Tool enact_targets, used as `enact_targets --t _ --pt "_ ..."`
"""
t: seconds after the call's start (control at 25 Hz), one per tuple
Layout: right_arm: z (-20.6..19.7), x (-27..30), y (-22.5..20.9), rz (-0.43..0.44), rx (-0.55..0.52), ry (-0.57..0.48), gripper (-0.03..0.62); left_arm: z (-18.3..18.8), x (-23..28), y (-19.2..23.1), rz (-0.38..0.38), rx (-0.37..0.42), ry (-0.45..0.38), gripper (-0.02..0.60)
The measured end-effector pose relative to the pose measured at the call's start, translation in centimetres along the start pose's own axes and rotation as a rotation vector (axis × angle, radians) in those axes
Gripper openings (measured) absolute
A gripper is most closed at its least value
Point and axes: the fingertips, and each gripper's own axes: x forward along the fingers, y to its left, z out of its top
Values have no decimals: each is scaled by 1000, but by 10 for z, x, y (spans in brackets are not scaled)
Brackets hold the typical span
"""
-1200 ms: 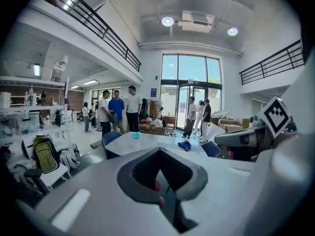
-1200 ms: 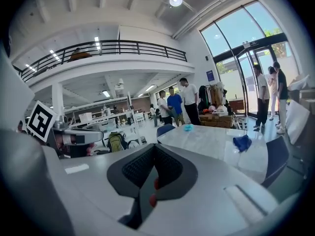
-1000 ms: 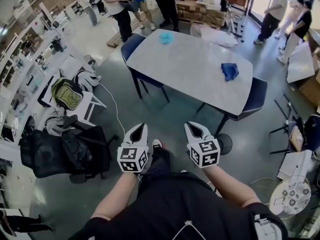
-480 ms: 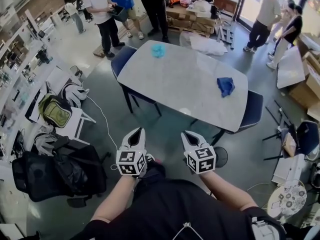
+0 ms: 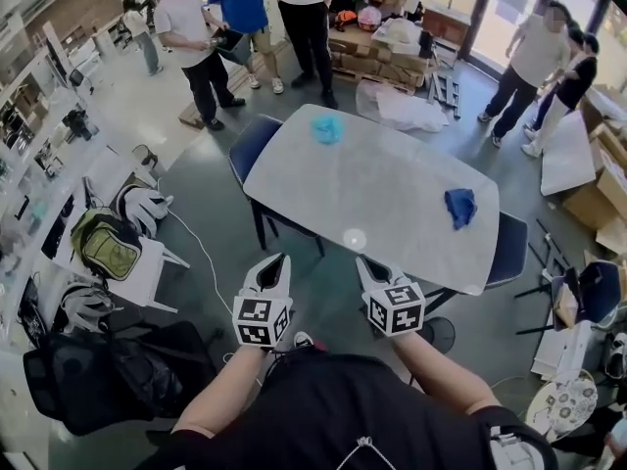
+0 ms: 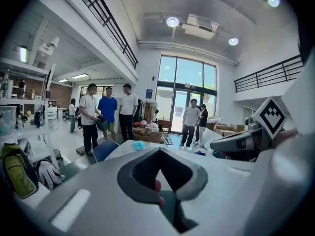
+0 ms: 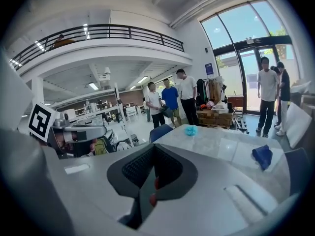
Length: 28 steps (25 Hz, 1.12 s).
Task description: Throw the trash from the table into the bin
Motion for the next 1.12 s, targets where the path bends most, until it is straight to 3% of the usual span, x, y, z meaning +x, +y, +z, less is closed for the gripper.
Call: enact_targets --t 0.44,0.8,1.12 --pt "45 78 -20 -58 -14 6 29 15 58 58 -44 -32 -4 0" --pt "91 171 -89 -50 -6 3 29 23 127 91 -6 -59 45 0" --pt "131 305 -172 -29 -36 58 28 46 210 124 41 -86 79 0"
